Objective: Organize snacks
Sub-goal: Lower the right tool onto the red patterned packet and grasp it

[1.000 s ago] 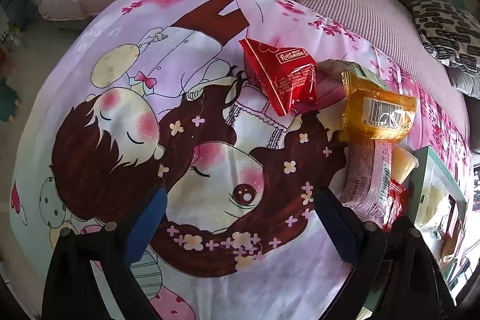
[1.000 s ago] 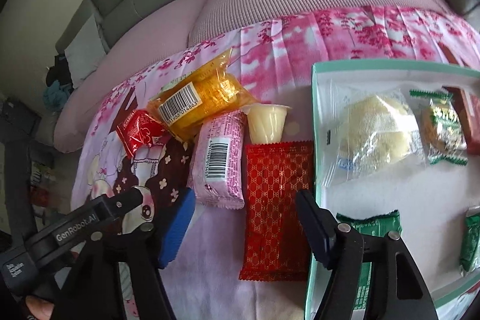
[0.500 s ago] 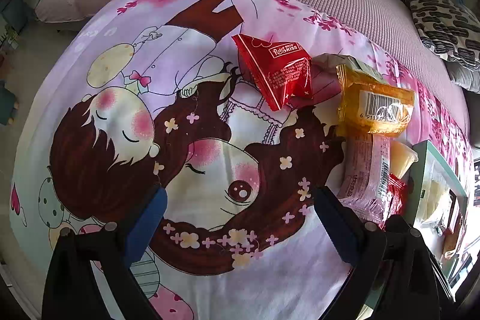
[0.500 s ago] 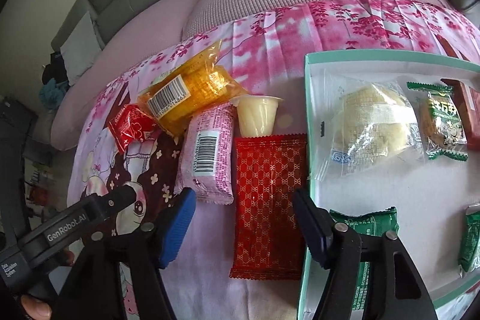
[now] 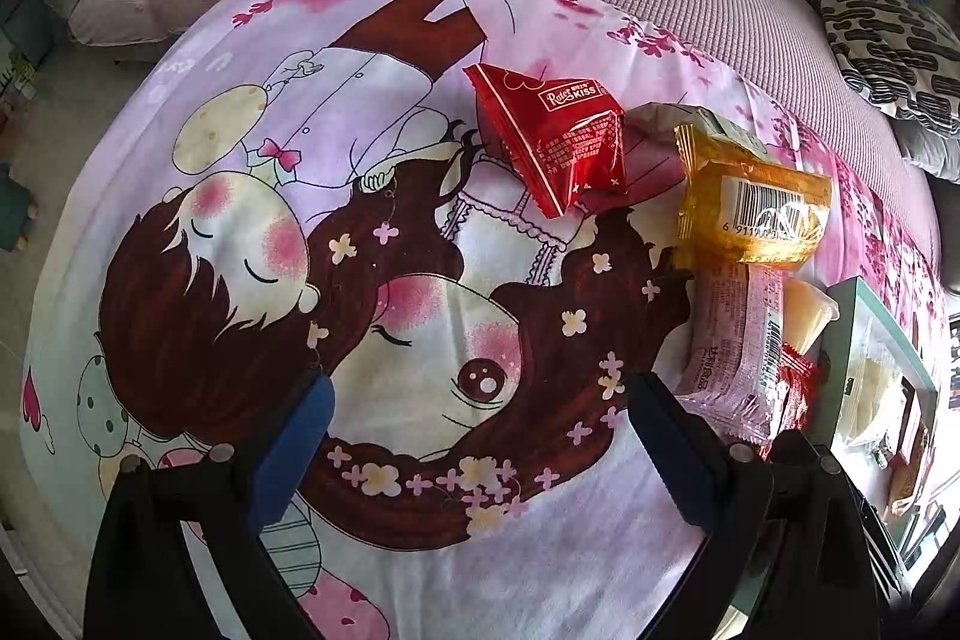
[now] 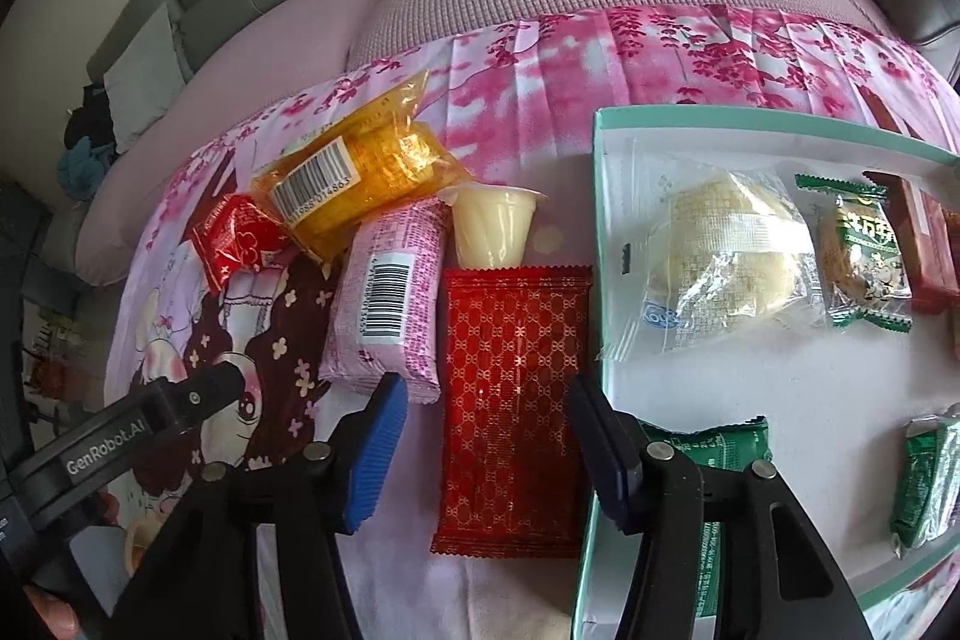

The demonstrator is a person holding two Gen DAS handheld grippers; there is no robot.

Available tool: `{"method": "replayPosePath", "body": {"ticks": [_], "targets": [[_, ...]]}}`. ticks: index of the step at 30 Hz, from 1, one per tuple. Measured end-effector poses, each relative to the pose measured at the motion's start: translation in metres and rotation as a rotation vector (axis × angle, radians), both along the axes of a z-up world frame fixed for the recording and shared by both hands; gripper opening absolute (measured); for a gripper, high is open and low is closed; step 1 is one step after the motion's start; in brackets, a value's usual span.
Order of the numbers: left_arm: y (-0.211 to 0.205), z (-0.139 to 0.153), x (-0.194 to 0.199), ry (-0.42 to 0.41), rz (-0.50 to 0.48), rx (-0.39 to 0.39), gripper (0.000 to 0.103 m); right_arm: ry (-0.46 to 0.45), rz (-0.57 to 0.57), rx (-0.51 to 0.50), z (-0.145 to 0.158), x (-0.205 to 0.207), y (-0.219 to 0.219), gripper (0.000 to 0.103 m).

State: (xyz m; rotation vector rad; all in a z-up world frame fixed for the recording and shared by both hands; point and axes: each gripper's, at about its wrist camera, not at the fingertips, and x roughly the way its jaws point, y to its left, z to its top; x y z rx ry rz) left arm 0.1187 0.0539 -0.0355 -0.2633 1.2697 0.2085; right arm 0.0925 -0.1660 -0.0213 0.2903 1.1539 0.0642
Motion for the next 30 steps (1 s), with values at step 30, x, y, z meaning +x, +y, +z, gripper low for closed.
{"method": "replayPosePath", "body": {"ticks": [30], "targets": [[-0.001, -0.005, 0.003, 0.018, -0.015, 0.011, 0.098, 0.000, 0.105, -0.087, -0.011, 0.004, 0.030, 0.068]]}}
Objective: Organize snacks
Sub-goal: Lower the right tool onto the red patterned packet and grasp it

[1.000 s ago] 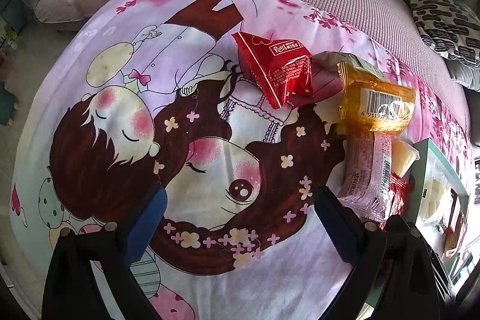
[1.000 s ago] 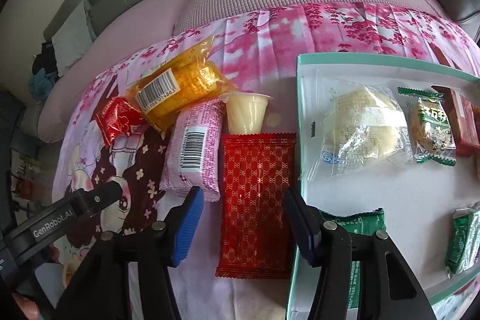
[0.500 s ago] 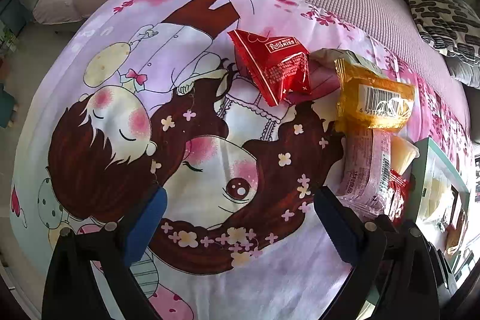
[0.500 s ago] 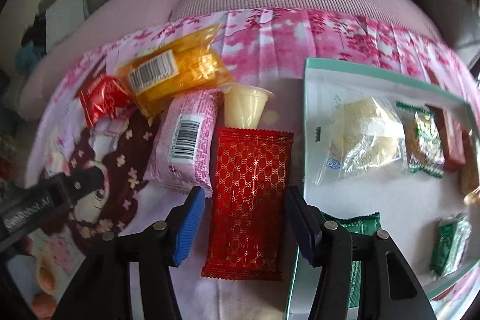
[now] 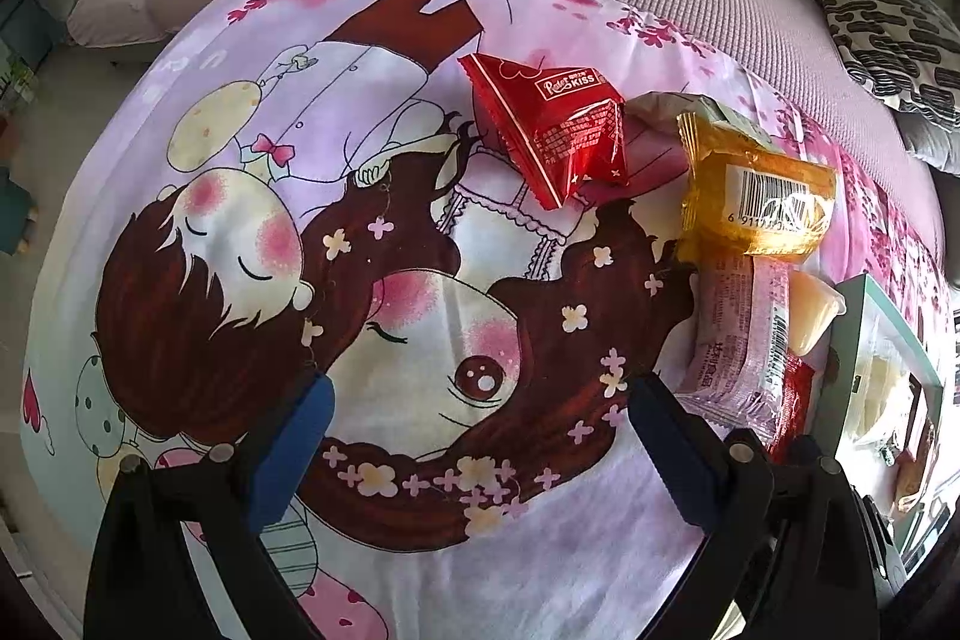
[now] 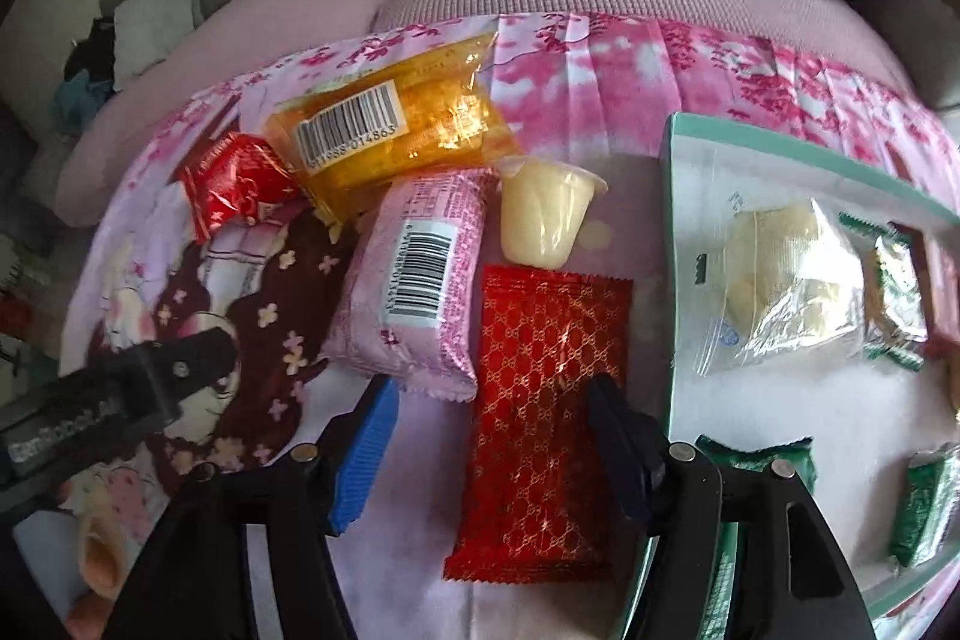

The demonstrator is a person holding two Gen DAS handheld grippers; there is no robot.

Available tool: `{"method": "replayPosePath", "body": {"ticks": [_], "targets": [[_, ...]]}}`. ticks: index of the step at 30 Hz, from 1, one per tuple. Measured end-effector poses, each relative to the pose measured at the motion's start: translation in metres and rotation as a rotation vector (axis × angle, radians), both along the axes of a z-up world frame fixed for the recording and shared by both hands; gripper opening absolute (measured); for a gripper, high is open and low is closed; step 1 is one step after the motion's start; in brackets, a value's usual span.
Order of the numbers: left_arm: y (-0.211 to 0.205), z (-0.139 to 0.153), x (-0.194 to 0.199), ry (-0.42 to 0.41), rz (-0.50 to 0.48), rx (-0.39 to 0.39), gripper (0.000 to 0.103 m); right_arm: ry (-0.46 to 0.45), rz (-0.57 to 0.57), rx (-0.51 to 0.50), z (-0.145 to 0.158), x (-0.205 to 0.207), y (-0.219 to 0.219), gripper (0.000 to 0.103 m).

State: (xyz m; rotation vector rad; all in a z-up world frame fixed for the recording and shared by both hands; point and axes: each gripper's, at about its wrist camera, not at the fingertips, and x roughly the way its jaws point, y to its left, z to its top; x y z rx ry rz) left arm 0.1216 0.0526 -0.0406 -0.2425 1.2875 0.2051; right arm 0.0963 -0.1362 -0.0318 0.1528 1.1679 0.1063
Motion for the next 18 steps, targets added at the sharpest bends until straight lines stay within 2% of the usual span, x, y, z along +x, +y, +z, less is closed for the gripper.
{"method": "replayPosePath", "body": {"ticks": [3, 5, 13, 15, 18], "targets": [[0.000, -0.001, 0.001, 0.002, -0.003, 0.002, 0.098, 0.015, 0.008, 0.055, 0.001, -0.001, -0.006, 0.068], [0.000, -0.001, 0.001, 0.002, -0.003, 0.003, 0.098, 0.024, -0.015, 0.046, 0.001, -0.003, -0.010, 0.068], [-0.001, 0.000, 0.000, 0.002, -0.004, 0.002, 0.098, 0.042, 0.021, -0.249, -0.007, -0.009, 0.016, 0.066], [-0.001, 0.000, 0.000, 0.001, -0.004, -0.002, 0.098, 0.052, 0.019, -0.247, -0.009, -0.009, 0.015, 0.066], [-0.001, 0.000, 0.000, 0.001, -0.004, -0.006, 0.098, 0.069, -0.002, -0.158, -0.011, -0.006, 0.005, 0.066]]}}
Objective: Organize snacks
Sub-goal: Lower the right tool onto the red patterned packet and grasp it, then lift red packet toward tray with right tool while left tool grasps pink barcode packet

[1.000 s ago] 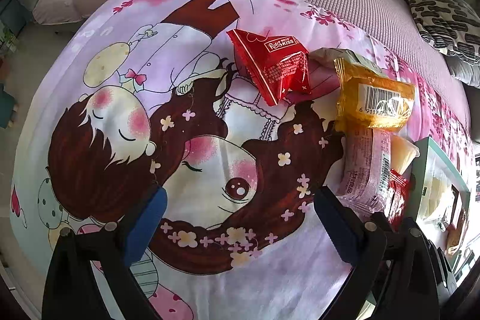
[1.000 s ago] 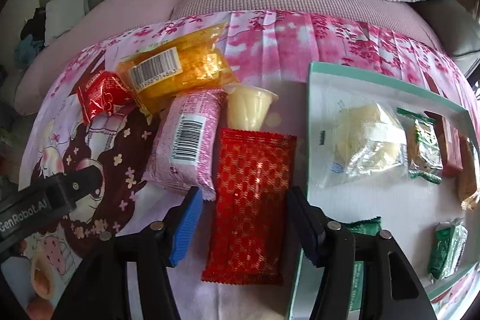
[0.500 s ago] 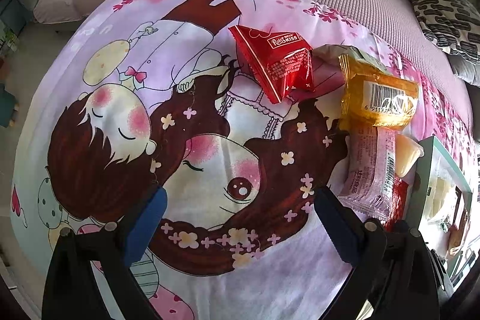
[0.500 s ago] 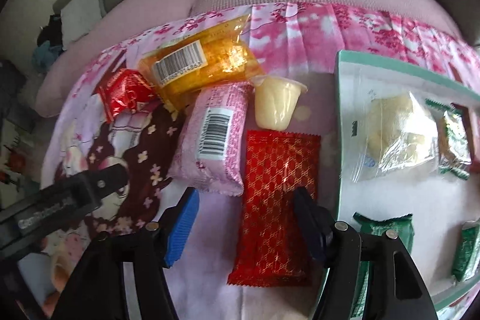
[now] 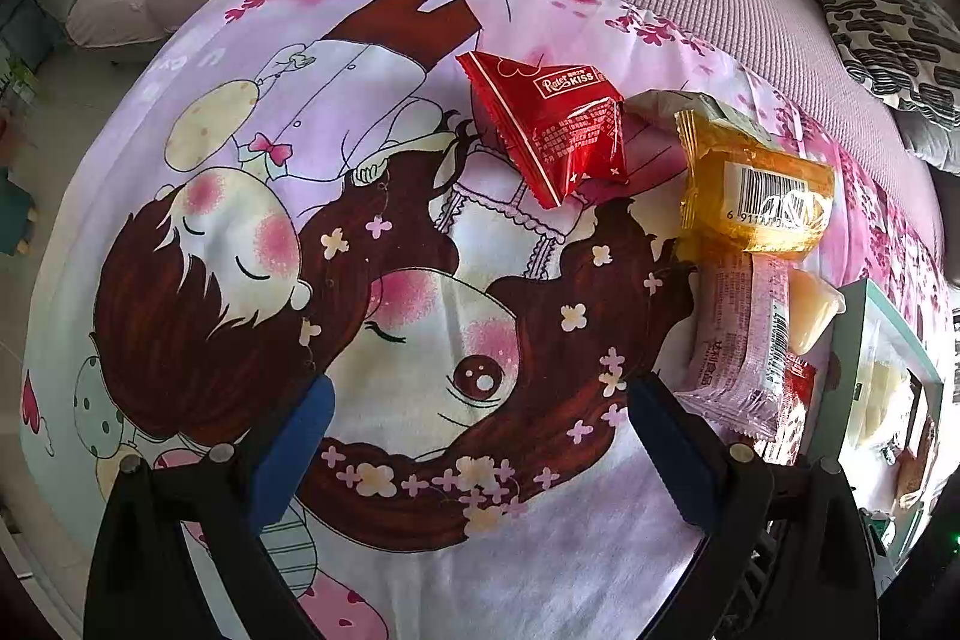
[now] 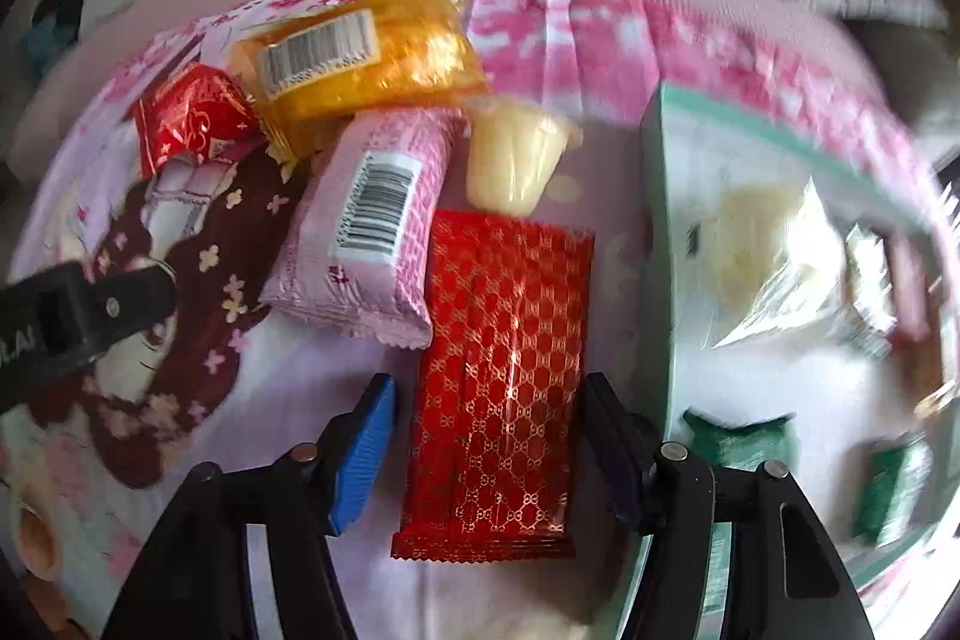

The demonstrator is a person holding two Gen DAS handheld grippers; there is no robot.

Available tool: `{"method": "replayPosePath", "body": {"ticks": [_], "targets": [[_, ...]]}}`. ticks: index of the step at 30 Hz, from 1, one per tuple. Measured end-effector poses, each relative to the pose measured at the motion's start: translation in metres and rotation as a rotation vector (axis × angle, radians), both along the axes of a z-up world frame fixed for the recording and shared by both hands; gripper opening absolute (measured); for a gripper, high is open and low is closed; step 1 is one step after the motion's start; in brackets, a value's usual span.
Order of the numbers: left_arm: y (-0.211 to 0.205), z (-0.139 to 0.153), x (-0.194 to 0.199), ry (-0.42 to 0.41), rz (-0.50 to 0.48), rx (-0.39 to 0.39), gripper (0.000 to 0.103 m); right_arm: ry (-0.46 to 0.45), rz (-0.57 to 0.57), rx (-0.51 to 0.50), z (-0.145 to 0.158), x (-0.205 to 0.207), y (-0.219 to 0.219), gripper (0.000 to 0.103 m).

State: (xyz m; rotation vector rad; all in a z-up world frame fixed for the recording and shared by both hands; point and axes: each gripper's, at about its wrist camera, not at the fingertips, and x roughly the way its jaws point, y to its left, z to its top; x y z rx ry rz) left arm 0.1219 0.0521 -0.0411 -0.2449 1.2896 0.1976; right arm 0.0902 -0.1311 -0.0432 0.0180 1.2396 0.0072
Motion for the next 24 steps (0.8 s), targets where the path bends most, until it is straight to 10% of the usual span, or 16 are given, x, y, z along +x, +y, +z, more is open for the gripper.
{"method": "replayPosePath", "body": {"ticks": [5, 13, 24], "targets": [[0.002, -0.001, 0.001, 0.004, 0.000, 0.000, 0.098, 0.008, -0.025, 0.121, 0.003, 0.002, -0.015, 0.063], [-0.002, -0.006, 0.001, 0.013, -0.005, 0.012, 0.098, -0.032, 0.035, -0.067, -0.003, 0.002, 0.007, 0.060], [-0.010, -0.003, 0.003, 0.004, -0.029, 0.018, 0.098, -0.068, -0.033, 0.010, 0.018, -0.001, -0.018, 0.048]]}}
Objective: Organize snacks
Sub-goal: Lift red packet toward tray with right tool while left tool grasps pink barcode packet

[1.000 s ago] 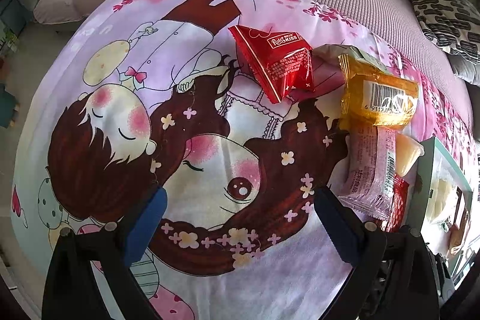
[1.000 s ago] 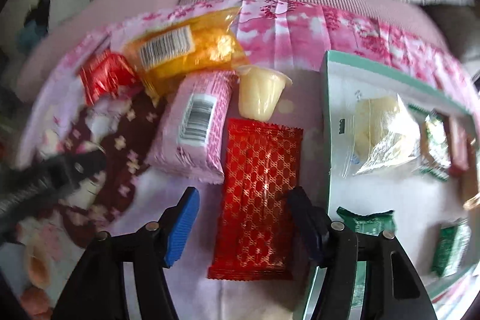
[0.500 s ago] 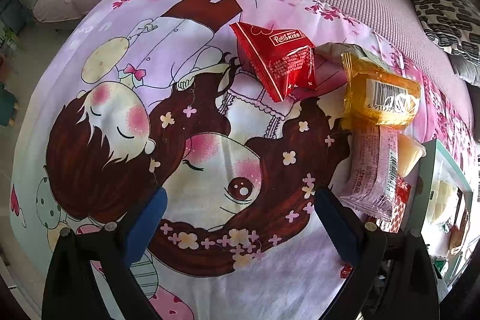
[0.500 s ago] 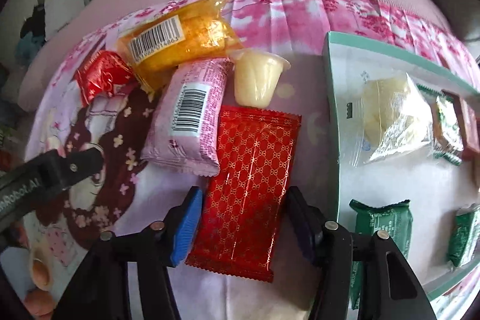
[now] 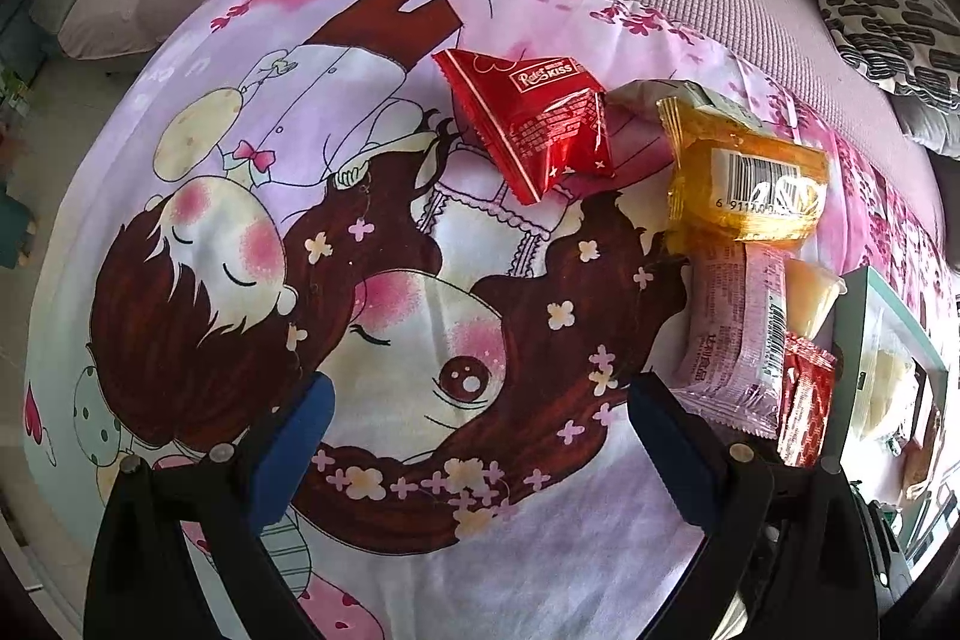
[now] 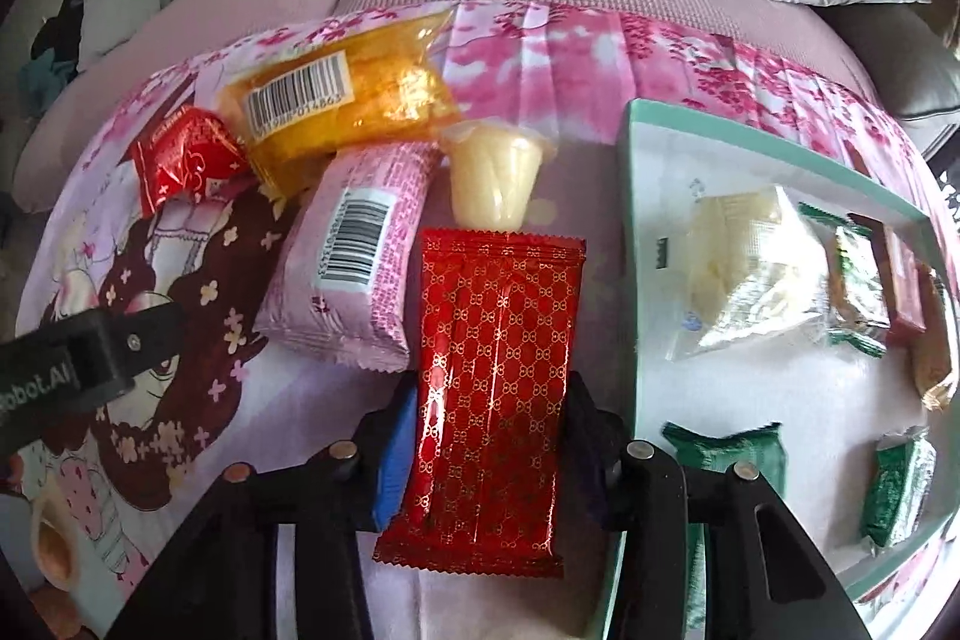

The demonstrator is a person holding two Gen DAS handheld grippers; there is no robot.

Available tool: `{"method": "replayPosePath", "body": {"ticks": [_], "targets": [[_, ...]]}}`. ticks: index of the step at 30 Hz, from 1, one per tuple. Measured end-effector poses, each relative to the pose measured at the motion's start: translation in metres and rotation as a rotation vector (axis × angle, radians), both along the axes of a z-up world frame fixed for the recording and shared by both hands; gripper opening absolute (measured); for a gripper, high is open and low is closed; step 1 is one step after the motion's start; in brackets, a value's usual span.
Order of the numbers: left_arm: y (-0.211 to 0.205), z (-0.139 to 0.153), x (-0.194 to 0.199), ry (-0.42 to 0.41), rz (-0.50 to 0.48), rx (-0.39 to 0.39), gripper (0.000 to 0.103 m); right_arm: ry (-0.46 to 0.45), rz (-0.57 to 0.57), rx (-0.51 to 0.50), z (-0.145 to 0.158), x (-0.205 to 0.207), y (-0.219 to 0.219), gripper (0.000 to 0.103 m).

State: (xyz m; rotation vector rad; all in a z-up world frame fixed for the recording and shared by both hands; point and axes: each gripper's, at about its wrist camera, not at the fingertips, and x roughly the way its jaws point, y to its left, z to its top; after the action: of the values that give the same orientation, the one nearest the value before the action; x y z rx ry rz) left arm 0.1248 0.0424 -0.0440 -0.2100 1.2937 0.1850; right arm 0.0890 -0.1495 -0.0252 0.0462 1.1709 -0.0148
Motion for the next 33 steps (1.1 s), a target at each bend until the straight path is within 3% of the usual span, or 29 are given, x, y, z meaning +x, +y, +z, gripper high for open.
{"method": "replayPosePath", "body": {"ticks": [3, 12, 22, 25, 28, 33], "targets": [[-0.003, 0.001, 0.002, -0.003, -0.005, -0.001, 0.098, -0.007, -0.016, 0.060, 0.012, -0.006, -0.010, 0.047], [-0.020, 0.017, 0.010, -0.082, -0.064, -0.032, 0.098, -0.093, -0.093, 0.084, 0.042, -0.010, -0.033, 0.048], [-0.075, 0.011, 0.037, -0.127, -0.211, -0.080, 0.097, -0.099, -0.268, 0.113, 0.040, -0.011, -0.093, 0.048], [-0.086, 0.005, 0.042, -0.123, -0.239, -0.078, 0.078, -0.100, -0.311, 0.123, 0.040, -0.013, -0.108, 0.048], [-0.094, -0.001, 0.047, -0.116, -0.252, -0.074, 0.074, -0.100, -0.333, 0.133, 0.038, -0.013, -0.117, 0.048], [-0.105, -0.015, 0.049, -0.077, -0.278, -0.048, 0.045, -0.096, -0.354, 0.145, 0.036, -0.012, -0.126, 0.048]]}}
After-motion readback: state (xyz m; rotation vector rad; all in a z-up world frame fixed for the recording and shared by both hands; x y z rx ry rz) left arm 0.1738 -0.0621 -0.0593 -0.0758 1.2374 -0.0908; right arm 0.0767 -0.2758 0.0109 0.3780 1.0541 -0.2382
